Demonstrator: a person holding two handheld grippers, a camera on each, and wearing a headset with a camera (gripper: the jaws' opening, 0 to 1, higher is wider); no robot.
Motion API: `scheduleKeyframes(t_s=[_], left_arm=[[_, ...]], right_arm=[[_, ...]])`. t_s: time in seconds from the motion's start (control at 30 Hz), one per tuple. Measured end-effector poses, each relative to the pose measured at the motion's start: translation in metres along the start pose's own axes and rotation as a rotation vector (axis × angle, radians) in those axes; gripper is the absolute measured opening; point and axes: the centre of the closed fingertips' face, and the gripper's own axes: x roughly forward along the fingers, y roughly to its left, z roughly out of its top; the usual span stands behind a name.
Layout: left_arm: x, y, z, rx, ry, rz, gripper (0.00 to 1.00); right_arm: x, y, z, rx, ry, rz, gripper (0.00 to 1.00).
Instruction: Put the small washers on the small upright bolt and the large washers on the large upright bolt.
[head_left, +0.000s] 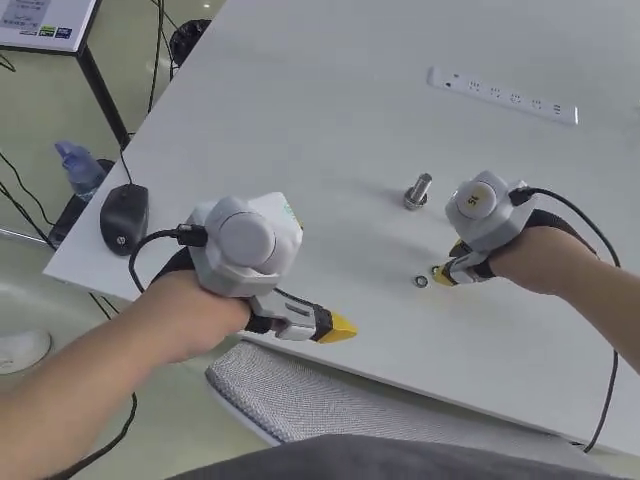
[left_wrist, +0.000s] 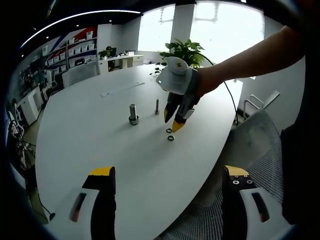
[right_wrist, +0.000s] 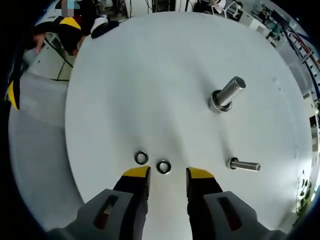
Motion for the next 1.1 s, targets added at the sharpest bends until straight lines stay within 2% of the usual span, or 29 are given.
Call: scheduleKeyframes(t_s=[0.57,0.67,1.1], left_arm=[[-0.004,-0.003,-0.009,-0.006,0.017,-0.017,0.83],[-0.003,-0.003,-0.011,-0.008,0.02,-0.021,0.82],[-0.001,-0.005,-0.01,0.0,0.023,-0.029,0.8]], right_arm=[[0.007,0.001,0.001,-0.002,0.014,0.002,0.29],[0.007,0.004,0.001,0.005,0.015,0.016,0.26],[0.007,0.004,-0.001,0.014,0.026,0.008,0.18]])
